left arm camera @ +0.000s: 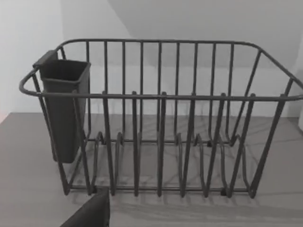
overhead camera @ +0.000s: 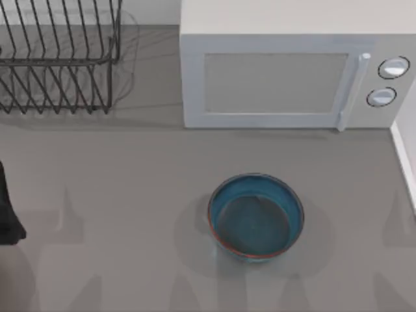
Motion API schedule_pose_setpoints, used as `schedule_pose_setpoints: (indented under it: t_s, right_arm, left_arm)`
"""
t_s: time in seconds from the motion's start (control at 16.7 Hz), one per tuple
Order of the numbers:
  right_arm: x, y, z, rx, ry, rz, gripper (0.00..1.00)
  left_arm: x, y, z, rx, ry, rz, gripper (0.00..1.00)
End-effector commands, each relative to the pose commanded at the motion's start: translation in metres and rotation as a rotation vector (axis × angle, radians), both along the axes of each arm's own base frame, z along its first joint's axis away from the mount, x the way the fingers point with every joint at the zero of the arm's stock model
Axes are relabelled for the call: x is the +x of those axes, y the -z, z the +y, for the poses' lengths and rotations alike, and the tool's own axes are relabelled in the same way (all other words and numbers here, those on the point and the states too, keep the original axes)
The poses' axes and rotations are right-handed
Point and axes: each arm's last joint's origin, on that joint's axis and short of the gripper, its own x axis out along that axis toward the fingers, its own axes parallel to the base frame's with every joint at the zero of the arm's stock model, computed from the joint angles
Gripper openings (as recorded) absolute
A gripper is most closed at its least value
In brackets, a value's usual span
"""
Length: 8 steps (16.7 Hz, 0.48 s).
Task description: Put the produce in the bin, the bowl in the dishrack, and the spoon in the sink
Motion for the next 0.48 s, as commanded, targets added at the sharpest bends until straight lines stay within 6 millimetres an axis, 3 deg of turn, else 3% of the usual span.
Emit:
schedule_pose_setpoints:
  t_s: [0.24, 0.48]
  right_arm:
    - [0.0, 0.0, 0.0, 0.0, 0.0, 0.0, 1.0]
    - [0.0, 0.0, 0.0, 0.0, 0.0, 0.0, 1.0]
  left_arm:
    - [0.005, -0.043, -0.008, -0.063, 0.065, 0.117, 1.0]
    - [0.029, -0.106, -0.024, -0.145, 0.149, 0.308, 1.0]
